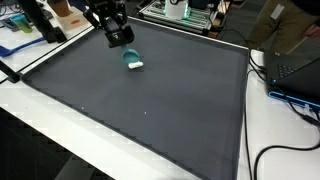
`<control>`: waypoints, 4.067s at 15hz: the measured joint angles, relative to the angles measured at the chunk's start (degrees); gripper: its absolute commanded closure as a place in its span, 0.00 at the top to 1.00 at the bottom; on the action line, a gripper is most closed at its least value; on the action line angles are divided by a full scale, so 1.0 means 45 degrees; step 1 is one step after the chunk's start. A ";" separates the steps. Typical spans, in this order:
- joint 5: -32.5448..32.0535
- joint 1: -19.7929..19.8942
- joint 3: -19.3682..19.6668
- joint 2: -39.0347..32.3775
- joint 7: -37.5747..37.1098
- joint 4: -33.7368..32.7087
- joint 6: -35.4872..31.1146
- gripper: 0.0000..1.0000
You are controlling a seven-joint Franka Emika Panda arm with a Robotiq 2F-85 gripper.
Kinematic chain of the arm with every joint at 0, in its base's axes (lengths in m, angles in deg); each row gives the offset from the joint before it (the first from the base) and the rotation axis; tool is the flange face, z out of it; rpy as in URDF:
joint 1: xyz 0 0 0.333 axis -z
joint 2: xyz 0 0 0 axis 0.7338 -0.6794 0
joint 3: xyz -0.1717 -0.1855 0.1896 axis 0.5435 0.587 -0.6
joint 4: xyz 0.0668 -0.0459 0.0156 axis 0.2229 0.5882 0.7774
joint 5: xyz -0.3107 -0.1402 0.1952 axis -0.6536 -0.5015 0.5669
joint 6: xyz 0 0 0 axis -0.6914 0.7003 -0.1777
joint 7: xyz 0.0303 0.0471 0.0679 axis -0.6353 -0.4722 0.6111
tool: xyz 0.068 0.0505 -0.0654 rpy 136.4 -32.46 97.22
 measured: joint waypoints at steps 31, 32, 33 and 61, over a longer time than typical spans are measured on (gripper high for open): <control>0.2290 -0.2235 -0.0979 0.6474 -0.2565 0.2691 0.4551 1.00; 0.1872 -0.2236 -0.0990 0.6542 -0.2565 0.2708 0.4291 1.00; 0.1321 -0.2235 -0.0988 0.6604 -0.2497 0.2749 0.4136 1.00; -0.0552 -0.3047 0.3197 0.9116 0.0086 0.9887 -0.6660 1.00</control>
